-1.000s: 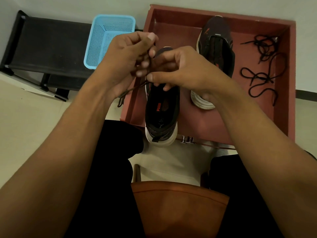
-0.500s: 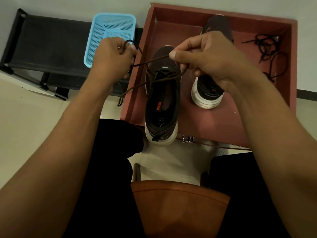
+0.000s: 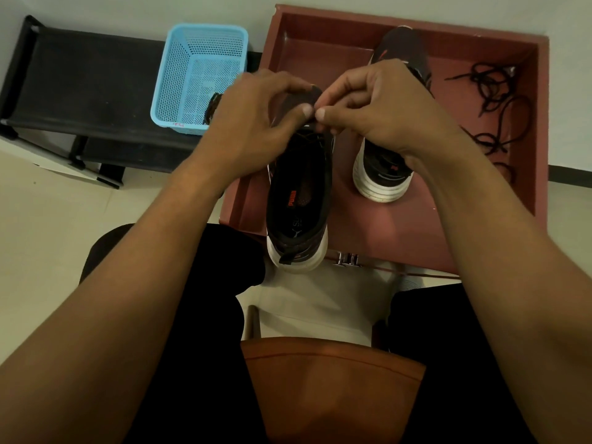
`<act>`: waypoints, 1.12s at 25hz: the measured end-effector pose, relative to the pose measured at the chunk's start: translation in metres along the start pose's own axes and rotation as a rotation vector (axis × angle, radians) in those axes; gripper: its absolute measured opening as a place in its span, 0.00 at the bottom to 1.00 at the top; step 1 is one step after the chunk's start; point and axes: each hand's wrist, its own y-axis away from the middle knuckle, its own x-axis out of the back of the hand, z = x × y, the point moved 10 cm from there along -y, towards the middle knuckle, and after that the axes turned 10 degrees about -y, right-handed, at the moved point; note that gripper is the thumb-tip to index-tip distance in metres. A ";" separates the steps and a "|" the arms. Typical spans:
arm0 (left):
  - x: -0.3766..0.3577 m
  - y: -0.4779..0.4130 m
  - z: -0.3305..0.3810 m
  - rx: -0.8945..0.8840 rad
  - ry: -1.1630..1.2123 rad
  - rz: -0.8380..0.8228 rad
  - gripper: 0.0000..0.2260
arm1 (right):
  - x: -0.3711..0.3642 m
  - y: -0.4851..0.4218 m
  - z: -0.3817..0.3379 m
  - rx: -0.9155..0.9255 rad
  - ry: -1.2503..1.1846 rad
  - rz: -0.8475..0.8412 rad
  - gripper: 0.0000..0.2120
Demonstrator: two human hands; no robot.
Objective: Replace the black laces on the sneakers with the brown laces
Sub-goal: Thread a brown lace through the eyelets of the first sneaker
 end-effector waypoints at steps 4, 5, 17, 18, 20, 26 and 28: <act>-0.002 -0.002 0.007 -0.033 0.194 -0.019 0.07 | 0.003 0.000 0.001 -0.009 -0.008 0.047 0.09; 0.000 -0.002 0.000 -0.009 0.180 -0.009 0.06 | 0.005 0.000 0.002 -0.019 -0.014 0.057 0.08; -0.005 -0.001 0.006 -0.055 0.203 -0.047 0.07 | 0.001 0.002 -0.002 -0.032 -0.042 0.025 0.10; -0.005 -0.001 0.004 -0.044 0.202 -0.046 0.07 | 0.001 0.002 -0.001 -0.035 -0.058 0.015 0.09; -0.005 -0.001 0.004 -0.039 0.193 -0.044 0.07 | -0.002 0.002 -0.003 -0.027 -0.037 -0.015 0.07; -0.003 0.000 -0.003 -0.012 0.153 -0.039 0.07 | 0.001 0.006 -0.002 -0.057 0.074 0.016 0.12; -0.008 0.003 -0.004 -0.019 0.127 -0.095 0.05 | 0.010 0.007 -0.007 -0.019 0.207 0.058 0.14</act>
